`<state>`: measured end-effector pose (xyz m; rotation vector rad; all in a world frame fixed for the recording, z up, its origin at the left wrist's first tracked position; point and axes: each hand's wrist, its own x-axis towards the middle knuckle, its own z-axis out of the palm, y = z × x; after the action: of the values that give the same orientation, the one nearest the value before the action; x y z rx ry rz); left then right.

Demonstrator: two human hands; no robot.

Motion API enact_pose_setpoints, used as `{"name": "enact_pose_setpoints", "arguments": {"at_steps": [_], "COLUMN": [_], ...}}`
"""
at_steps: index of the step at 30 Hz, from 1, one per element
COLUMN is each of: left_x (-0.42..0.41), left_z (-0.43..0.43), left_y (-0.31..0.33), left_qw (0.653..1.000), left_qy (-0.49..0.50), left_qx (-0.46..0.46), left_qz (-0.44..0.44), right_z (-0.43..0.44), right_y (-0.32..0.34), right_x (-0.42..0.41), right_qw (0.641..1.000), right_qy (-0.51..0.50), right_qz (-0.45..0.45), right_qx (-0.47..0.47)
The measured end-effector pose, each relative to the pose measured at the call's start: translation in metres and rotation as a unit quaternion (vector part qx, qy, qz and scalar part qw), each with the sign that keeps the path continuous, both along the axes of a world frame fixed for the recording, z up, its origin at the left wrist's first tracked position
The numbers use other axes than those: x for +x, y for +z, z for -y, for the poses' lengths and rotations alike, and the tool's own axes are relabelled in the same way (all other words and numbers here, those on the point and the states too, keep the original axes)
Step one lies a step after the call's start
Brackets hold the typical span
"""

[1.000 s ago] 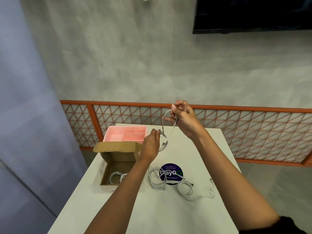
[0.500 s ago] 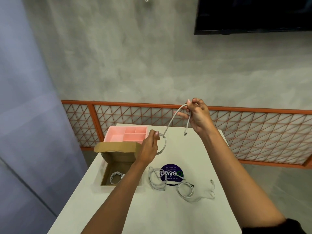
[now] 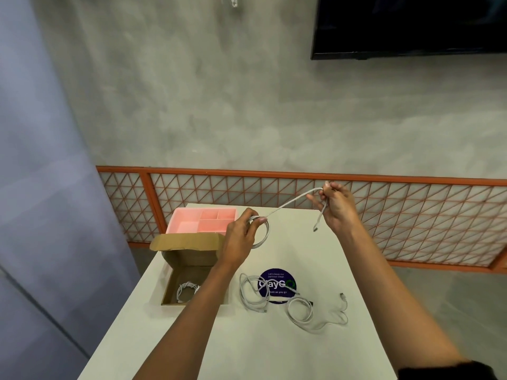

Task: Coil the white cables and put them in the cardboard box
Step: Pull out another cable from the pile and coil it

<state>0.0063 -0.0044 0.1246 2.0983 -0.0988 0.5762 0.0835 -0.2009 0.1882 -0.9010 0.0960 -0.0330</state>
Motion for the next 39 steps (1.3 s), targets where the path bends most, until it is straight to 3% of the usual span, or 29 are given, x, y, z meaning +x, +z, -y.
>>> {"name": "enact_pose_setpoints", "arguments": {"at_steps": [3, 8, 10, 13, 15, 21, 30, 34, 39], "left_x": [0.003, 0.009, 0.010, 0.010, 0.009, 0.005, 0.002, 0.001, 0.002], "left_z": [-0.002, -0.004, -0.004, -0.005, -0.004, 0.006, 0.008, 0.009, 0.015], "left_y": [0.000, 0.010, 0.015, 0.020, 0.021, 0.020, 0.024, 0.025, 0.022], "left_qw": [1.000, 0.994, 0.992, 0.990, 0.988, 0.977, 0.976, 0.977, 0.986], "left_qy": [0.016, 0.046, 0.051, 0.043, 0.016, -0.073, -0.079, -0.080, -0.084], "left_qx": [-0.022, -0.095, -0.113, -0.133, -0.153, -0.197, -0.200, -0.191, -0.139], "left_qz": [0.006, 0.027, 0.035, 0.037, 0.017, -0.041, -0.043, -0.046, -0.036], "right_z": [0.000, -0.003, -0.002, -0.003, -0.005, -0.018, -0.029, -0.027, -0.036], "right_y": [-0.007, -0.017, -0.023, -0.032, -0.038, -0.030, -0.022, -0.021, -0.023], "right_x": [0.002, -0.004, -0.008, -0.013, -0.012, -0.009, -0.016, -0.020, -0.027], "right_qw": [1.000, 0.991, 0.982, 0.947, 0.936, 0.971, 0.985, 0.980, 0.929], "right_qy": [0.000, 0.092, 0.108, 0.073, 0.038, -0.027, -0.019, 0.062, 0.263], "right_qz": [0.002, 0.046, 0.064, 0.063, 0.048, 0.031, 0.017, -0.011, -0.070], "right_qx": [-0.013, -0.085, -0.144, -0.307, -0.347, -0.236, -0.170, -0.188, -0.252]}}
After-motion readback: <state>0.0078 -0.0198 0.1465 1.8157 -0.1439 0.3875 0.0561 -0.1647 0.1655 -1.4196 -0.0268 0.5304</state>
